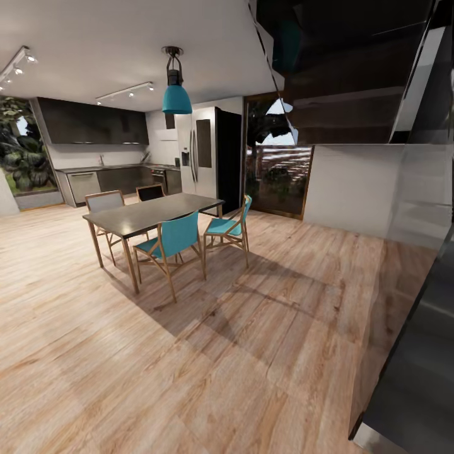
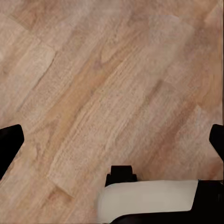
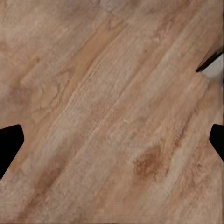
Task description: Pick up the poster from the kitchen countertop and hang it on one of the wall nails in the kitchen.
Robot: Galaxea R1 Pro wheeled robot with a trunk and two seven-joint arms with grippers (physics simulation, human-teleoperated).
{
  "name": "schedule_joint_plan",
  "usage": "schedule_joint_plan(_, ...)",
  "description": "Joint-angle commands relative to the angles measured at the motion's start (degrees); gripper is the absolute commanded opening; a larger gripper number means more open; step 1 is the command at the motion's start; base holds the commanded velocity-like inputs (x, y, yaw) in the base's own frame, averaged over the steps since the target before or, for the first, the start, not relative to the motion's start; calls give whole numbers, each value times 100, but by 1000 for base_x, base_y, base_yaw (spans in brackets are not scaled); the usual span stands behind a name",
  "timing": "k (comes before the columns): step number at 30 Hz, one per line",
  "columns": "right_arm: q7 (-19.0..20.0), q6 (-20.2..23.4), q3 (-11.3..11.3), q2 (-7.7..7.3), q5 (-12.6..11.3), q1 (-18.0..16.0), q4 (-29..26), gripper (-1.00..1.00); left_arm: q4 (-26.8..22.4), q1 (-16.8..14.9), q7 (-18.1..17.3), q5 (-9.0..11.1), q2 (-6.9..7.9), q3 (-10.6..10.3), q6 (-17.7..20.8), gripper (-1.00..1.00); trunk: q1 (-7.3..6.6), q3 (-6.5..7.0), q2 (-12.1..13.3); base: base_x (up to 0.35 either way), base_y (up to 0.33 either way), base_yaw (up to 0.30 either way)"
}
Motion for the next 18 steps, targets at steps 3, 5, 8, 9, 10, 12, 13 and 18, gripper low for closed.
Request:
schedule_joint_plan(3, 0, -26, -4, -61, 5, -4, -267, 100, -579, 5, -7, -6, 13, -8, -1, 100, 0, -5, -3, 0, 0, 0)
schedule_joint_plan(5, -2, -28, 0, -77, 10, -5, -327, 100, -698, 5, -10, -8, 18, -8, -6, 100, 0, -5, -3, 0, 0, 0)
schedule_joint_plan(8, -5, -29, 3, -88, 16, 1, -349, 100, -751, 5, -16, -9, 20, 7, -7, 100, 0, -5, -3, 0, 0, 0)
schedule_joint_plan(9, -6, -29, 4, -95, 17, 3, -353, 100, -763, 6, -17, -8, 20, 12, -7, 100, 0, -5, -3, 0, 0, 0)
schedule_joint_plan(10, -8, -30, 8, -143, 23, 9, -363, 100, -797, 6, -16, -4, 21, 19, -5, 100, 0, -5, -3, 0, 0, 0)
schedule_joint_plan(12, -7, -33, 12, -156, 28, 16, -366, 100, -806, 6, -15, -3, 20, 20, -4, 100, 0, -5, -3, 0, 0, 0)
schedule_joint_plan(13, -8, -35, 13, -161, 32, 21, -366, 100, -808, 6, -14, -2, 20, 23, -4, 100, 0, -5, -3, 0, 0, 0)
schedule_joint_plan(18, -15, -44, 15, -169, 31, 30, -366, 100, -807, 6, 3, -2, 20, 31, 2, 100, 0, -5, -3, 0, 0, 116)
